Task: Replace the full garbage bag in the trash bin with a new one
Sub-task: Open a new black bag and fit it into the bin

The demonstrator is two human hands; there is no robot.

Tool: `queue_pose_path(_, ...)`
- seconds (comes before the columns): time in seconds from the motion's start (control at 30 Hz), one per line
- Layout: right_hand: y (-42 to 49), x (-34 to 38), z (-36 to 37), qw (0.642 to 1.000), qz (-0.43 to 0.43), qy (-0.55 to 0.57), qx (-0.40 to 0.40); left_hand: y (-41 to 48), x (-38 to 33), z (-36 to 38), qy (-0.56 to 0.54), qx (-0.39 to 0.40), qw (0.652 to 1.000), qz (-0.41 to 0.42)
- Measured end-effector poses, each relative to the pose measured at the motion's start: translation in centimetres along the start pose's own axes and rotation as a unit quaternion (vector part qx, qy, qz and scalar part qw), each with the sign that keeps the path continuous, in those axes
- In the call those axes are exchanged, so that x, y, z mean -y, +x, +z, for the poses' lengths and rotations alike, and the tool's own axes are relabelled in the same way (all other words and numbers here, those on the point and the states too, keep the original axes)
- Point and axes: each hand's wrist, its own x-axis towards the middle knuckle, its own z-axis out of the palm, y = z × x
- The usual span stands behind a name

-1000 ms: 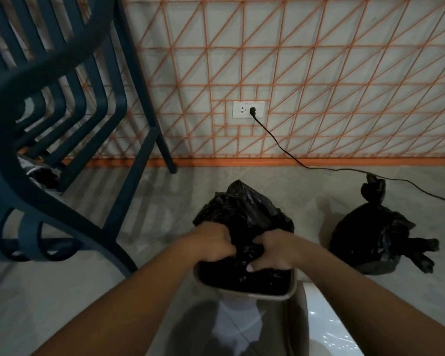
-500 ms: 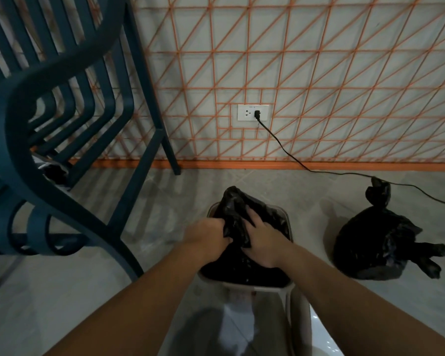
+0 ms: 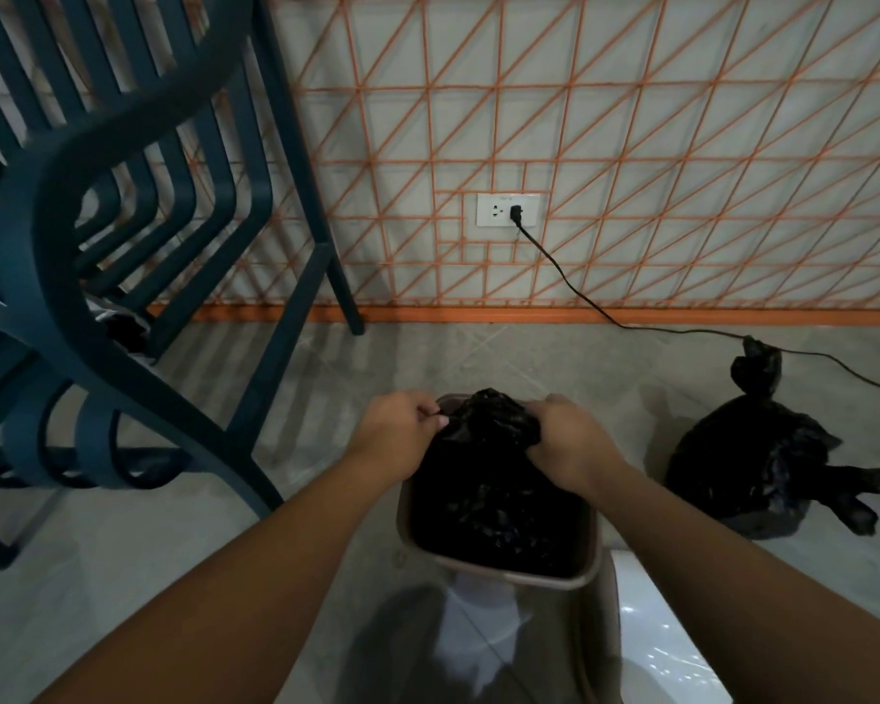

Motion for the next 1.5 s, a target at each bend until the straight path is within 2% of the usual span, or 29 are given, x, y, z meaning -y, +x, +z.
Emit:
queue_pose_path(0.17,-0.2,-2.4,-3.4,0.99,0.094,0.067,-0.075,0.5,0.7,-2.2,-0.005,-0.034,0.999,-0.023)
queue_pose_path(0.27,-0.4,-3.8,-4.9,0.983,0.094,0.108,-0.112,0.4,0.8,-3.1,-0.027,-0.069,0.997,-0.03)
queue_pose_path(0.37,-0.7,-4.0,-5.6,0.963,0.108,0.217,-0.117,0.0,0.2,-3.3,-0.029,-0.089,0.996,-0.009)
queue_pose_path(0.43,-0.9,-3.8,-5.6,0.945,0.121,0.278,-0.122,-0.4,-0.5,-3.1,-0.058,-0.12,0.991,-0.001)
queue_pose_path(0.5,-0.9,-3.4,-5.5,0.93,0.128,0.321,-0.128,-0.9,-1.4,-2.5,-0.131,-0.141,0.981,0.007)
queue_pose_path(0.53,-1.0,-3.1,-5.5,0.922,0.135,0.338,-0.131,-1.1,-1.9,-2.3,-0.165,-0.124,0.979,0.012)
queue_pose_path(0.6,-0.9,-2.4,-5.4,0.912,0.145,0.364,-0.122,-1.6,-2.7,-1.8,-0.169,-0.017,0.985,0.017)
queue_pose_path(0.67,-0.9,-1.7,-5.1,0.912,0.14,0.375,-0.094,-1.9,-2.7,-0.7,-0.093,0.083,0.992,0.03)
queue_pose_path(0.7,-0.9,-1.4,-4.9,0.914,0.136,0.374,-0.078,-1.8,-2.6,0.0,-0.044,0.093,0.994,0.039)
queue_pose_path(0.77,-0.9,-1.2,-4.7,0.924,0.13,0.353,-0.063,-1.6,-2.2,0.6,0.009,0.037,0.998,0.04)
queue_pose_path(0.87,-1.3,-2.5,-5.4,0.96,0.136,0.227,-0.089,-0.8,-0.6,-0.7,-0.014,-0.023,1.0,-0.017)
queue_pose_path(0.97,-2.1,-5.0,-6.5,0.966,0.178,0.146,-0.116,0.0,2.5,-3.4,0.006,-0.043,0.994,-0.096)
queue_pose_path(1.1,-2.3,-6.1,-6.2,0.958,0.182,0.178,-0.134,0.3,4.1,-5.3,-0.005,-0.007,0.993,-0.115)
queue_pose_path(1.13,-2.2,-5.7,-5.9,0.956,0.168,0.191,-0.146,0.2,3.8,-5.3,-0.011,0.0,0.995,-0.103)
queue_pose_path(1.2,-2.3,-4.3,-5.2,0.958,0.124,0.188,-0.178,-0.3,2.4,-4.9,-0.004,-0.051,0.998,-0.044)
queue_pose_path(1.27,-2.7,-2.6,-4.7,0.964,0.052,0.138,-0.221,-1.3,0.3,-4.2,0.028,-0.138,0.988,0.065)
queue_pose_path(1.3,-2.8,-1.9,-4.5,0.968,0.008,0.112,-0.224,-1.7,-0.7,-3.9,0.055,-0.157,0.978,0.124)
queue_pose_path(1.37,-3.1,-0.7,-4.0,0.984,-0.072,0.07,-0.147,-2.2,-1.7,-3.1,0.11,-0.102,0.973,0.178)
queue_pose_path(1.43,-3.1,-0.2,-3.0,0.994,-0.108,-0.002,-0.014,-2.4,-1.8,-2.4,0.132,0.043,0.983,0.119)
queue_pose_path(1.5,-3.1,-0.4,-1.7,0.987,-0.103,-0.093,0.082,-2.5,-1.3,-1.7,0.126,0.135,0.981,0.063)
